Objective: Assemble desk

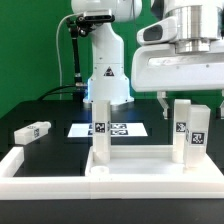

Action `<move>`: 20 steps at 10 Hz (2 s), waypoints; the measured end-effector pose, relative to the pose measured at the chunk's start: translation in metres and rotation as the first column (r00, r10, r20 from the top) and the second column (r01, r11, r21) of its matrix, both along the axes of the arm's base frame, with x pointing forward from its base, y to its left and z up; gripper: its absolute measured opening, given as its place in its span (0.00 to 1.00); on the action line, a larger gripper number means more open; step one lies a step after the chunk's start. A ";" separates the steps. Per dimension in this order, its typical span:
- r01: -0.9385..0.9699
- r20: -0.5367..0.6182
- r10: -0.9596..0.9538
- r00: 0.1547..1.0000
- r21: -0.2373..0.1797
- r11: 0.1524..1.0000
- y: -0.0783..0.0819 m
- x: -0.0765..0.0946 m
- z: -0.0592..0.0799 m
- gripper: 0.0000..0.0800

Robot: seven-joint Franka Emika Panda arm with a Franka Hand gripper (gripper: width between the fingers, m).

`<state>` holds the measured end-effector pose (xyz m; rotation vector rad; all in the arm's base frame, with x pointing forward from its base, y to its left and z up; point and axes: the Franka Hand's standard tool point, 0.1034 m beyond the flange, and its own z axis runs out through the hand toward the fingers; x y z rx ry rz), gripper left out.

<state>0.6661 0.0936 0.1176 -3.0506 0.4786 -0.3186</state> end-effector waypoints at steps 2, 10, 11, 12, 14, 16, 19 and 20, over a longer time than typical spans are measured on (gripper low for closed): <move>0.051 0.000 -0.051 0.999 0.010 0.999 0.000 0.000 0.000 0.67; 0.687 -0.108 -0.679 0.726 0.089 0.721 -0.010 0.000 -0.002 0.36; 0.787 -0.145 -0.773 0.617 0.088 0.611 -0.011 0.000 -0.002 0.36; 0.884 -0.180 -0.866 0.467 0.093 0.457 -0.011 -0.001 -0.002 0.36; 0.982 -0.215 -0.961 0.175 0.110 0.154 0.000 -0.003 -0.003 0.37; 0.994 -0.231 -0.972 0.040 0.113 0.014 0.013 -0.002 -0.004 0.37; 0.993 -0.233 -0.972 0.018 0.119 -0.010 0.014 -0.001 -0.005 0.46; 0.987 -0.207 -0.967 0.150 0.091 0.134 0.013 -0.006 -0.005 0.64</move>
Offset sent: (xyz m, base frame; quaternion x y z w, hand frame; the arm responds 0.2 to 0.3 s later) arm 0.0000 0.0000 0.0000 0.0000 0.0000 0.0000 1.0000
